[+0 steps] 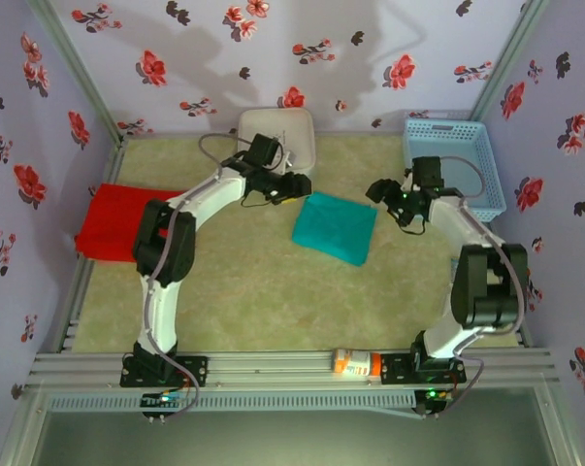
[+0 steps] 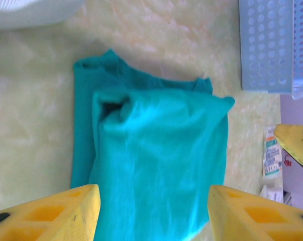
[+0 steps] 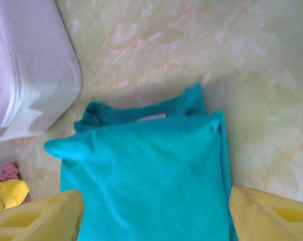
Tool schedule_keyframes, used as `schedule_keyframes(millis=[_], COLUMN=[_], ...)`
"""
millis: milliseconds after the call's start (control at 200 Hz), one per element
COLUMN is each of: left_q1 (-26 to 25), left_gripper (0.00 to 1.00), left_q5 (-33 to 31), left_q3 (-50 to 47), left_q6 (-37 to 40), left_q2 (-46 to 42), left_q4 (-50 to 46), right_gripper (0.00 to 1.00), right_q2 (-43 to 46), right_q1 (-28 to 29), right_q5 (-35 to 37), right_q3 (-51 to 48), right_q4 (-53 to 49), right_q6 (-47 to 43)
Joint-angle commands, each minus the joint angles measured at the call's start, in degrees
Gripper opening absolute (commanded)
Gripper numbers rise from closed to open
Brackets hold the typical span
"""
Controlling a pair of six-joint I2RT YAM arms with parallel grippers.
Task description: Fold and stack the t-shirts
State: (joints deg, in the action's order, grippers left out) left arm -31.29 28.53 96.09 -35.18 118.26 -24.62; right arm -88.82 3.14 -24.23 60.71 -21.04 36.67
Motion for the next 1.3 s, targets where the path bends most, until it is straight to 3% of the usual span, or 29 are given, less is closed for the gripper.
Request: schedule_keyframes(millis=[0, 235, 345, 485, 705, 1045, 1295], left_q1=[-1.5, -6.1, -7.5, -7.7, -7.0, -5.1, -7.2], left_gripper=[0.58, 0.58, 0.57, 0.55, 0.53, 0.52, 0.51], left_q5=[-1.0, -0.5, 3.2, 3.3, 2.0, -0.7, -2.6], left_q3=[-4.3, -6.5, -3.1, -3.7, -6.0, -15.6, -29.5], left_q6=[-0.4, -8.4, -11.4, -15.5, -16.0, -14.4, -22.1], left_q2=[-5.9, -5.9, 0.1, 5.0, 9.6, 6.6, -0.4], left_q4=[1.3, 9.1, 10.4, 14.8, 18.0, 17.9, 28.4], right_gripper=[0.77, 0.81, 0.82, 0.81, 0.81, 0.80, 0.80], right_q2=[6.0, 10.6, 7.8, 4.1, -2.8, -3.4, 1.6], right_q1=[2.2, 8.2, 9.7, 10.9, 11.9, 9.7, 8.3], right_q5=[-1.6, -3.0, -4.5, -7.1, -6.4, -6.0, -6.7], right_q3=[-5.3, -11.4, -13.1, -19.0, -22.9, -27.5, -28.9], right_q4=[0.1, 8.5, 15.9, 32.6, 40.7, 33.6, 24.0], right_q6=[2.4, 11.7, 17.6, 28.5, 30.1, 22.3, 15.4])
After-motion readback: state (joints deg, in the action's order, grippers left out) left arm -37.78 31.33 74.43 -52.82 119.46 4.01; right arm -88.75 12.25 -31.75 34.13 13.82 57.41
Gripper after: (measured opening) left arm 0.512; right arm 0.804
